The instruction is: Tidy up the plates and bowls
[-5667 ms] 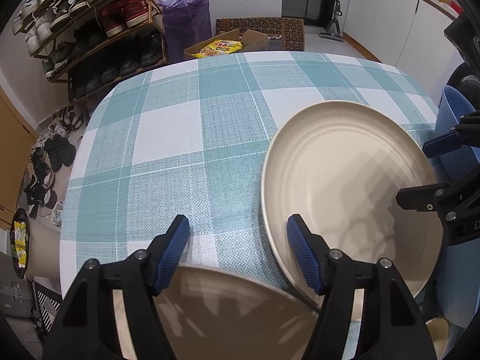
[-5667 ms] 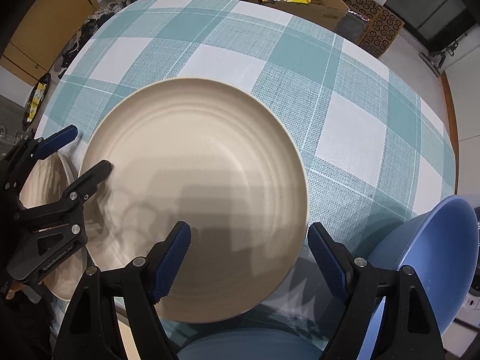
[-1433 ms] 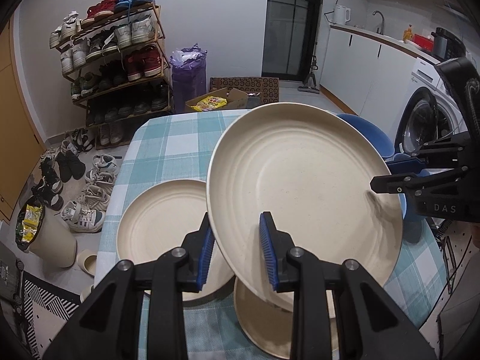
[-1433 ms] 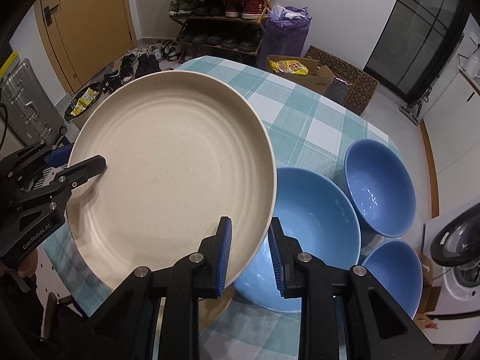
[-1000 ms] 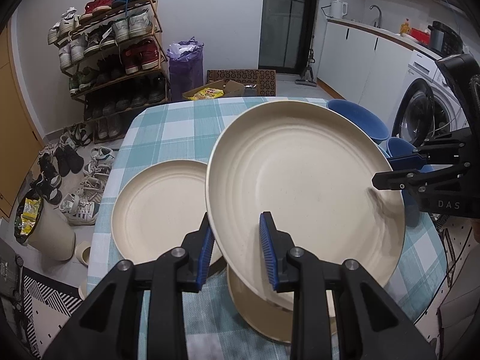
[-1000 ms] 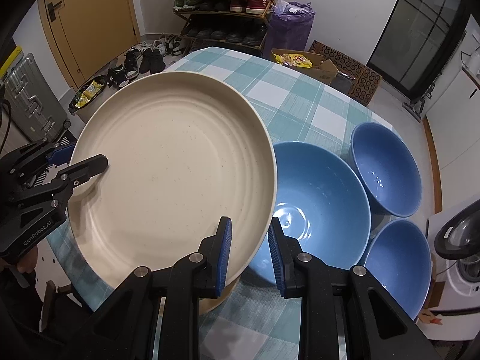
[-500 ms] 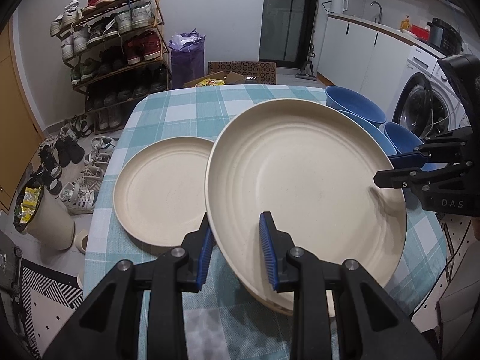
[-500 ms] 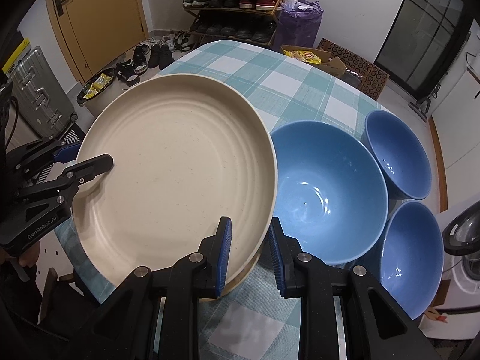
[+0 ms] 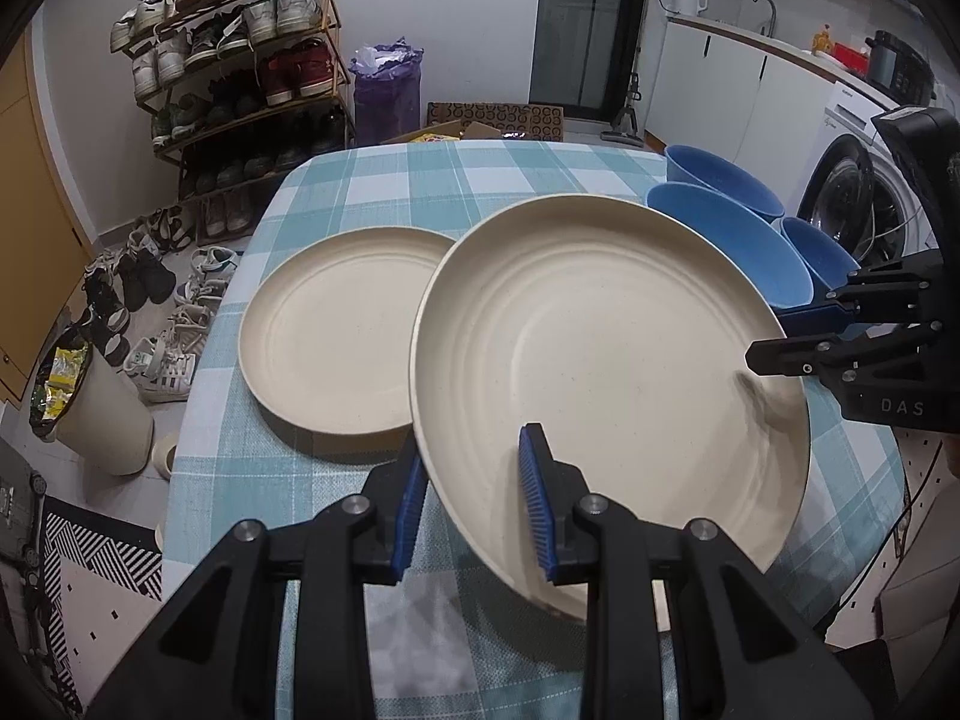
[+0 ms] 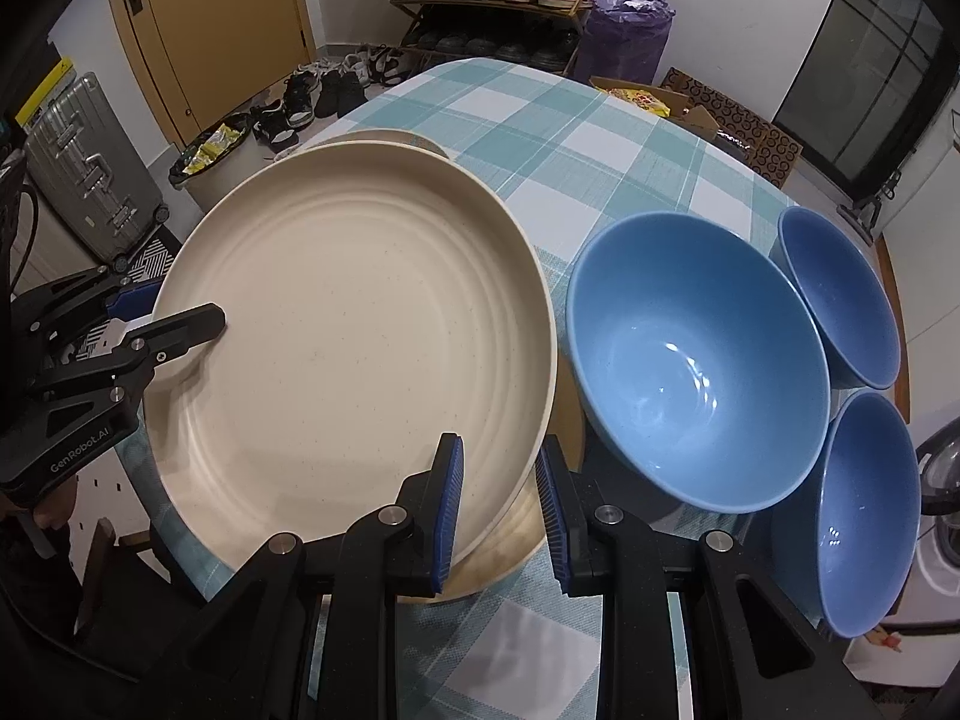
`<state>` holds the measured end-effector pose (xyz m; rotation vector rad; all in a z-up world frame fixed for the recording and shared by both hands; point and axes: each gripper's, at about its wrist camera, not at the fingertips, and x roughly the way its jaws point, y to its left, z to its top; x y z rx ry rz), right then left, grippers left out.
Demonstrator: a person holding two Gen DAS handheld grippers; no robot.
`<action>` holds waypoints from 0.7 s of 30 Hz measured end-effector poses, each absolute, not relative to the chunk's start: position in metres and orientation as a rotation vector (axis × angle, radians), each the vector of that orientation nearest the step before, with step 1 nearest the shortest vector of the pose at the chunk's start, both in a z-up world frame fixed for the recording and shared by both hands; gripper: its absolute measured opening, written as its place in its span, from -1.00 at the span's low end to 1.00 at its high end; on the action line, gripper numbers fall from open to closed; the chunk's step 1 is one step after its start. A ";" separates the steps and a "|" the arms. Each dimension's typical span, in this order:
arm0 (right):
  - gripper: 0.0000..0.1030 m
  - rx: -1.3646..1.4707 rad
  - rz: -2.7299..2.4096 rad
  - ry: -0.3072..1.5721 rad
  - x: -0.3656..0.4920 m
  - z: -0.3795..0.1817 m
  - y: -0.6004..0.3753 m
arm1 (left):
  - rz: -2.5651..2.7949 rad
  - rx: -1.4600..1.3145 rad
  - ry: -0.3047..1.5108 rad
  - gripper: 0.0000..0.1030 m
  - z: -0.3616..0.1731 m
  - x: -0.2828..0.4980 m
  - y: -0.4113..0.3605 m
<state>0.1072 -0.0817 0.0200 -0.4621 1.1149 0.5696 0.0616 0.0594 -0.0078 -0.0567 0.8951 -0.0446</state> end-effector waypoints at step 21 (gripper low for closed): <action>-0.51 -0.471 0.521 1.179 0.119 -0.023 -0.093 | -0.082 -0.036 0.965 -0.46 -0.038 0.073 0.040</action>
